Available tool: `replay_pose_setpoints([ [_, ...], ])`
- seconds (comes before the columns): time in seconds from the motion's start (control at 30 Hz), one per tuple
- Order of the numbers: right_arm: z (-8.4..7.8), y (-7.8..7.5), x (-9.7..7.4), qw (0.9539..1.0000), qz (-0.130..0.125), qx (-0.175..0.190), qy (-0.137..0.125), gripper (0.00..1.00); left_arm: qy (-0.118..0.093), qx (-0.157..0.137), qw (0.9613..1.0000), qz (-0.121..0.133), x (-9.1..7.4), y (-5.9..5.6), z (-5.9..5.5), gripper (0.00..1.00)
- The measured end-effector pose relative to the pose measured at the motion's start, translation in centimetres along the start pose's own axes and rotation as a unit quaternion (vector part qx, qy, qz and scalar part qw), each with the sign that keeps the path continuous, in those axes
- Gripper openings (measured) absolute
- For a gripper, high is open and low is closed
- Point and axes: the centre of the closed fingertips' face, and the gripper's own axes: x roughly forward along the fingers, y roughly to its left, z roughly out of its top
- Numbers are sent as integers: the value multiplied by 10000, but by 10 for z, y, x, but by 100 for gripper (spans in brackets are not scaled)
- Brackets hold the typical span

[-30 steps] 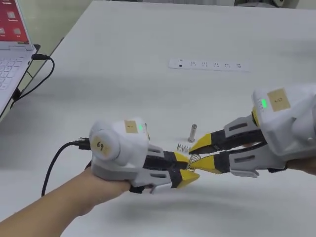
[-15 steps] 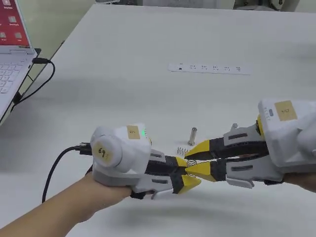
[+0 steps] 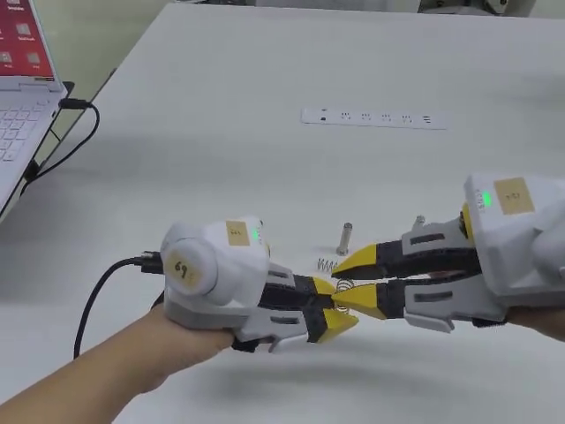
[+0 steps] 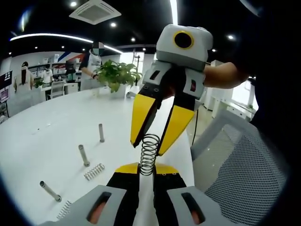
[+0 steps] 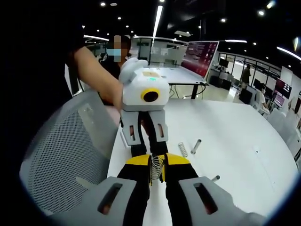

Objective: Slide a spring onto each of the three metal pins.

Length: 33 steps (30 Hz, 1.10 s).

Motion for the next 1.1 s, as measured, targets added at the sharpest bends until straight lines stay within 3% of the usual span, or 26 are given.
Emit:
replay_pose_setpoints([
  [0.47,-4,-1,1,10000,-22,-3,65,9,-10,-56,10000,20,0,0,-2,2],
  [0.57,-6,-1,2,9999,-35,-7,102,9,-120,-117,9999,15,-1,0,3,2],
  [1.1,-4,-4,4,9998,-87,167,-48,8,-94,-234,9995,167,-4,5,1,3],
])
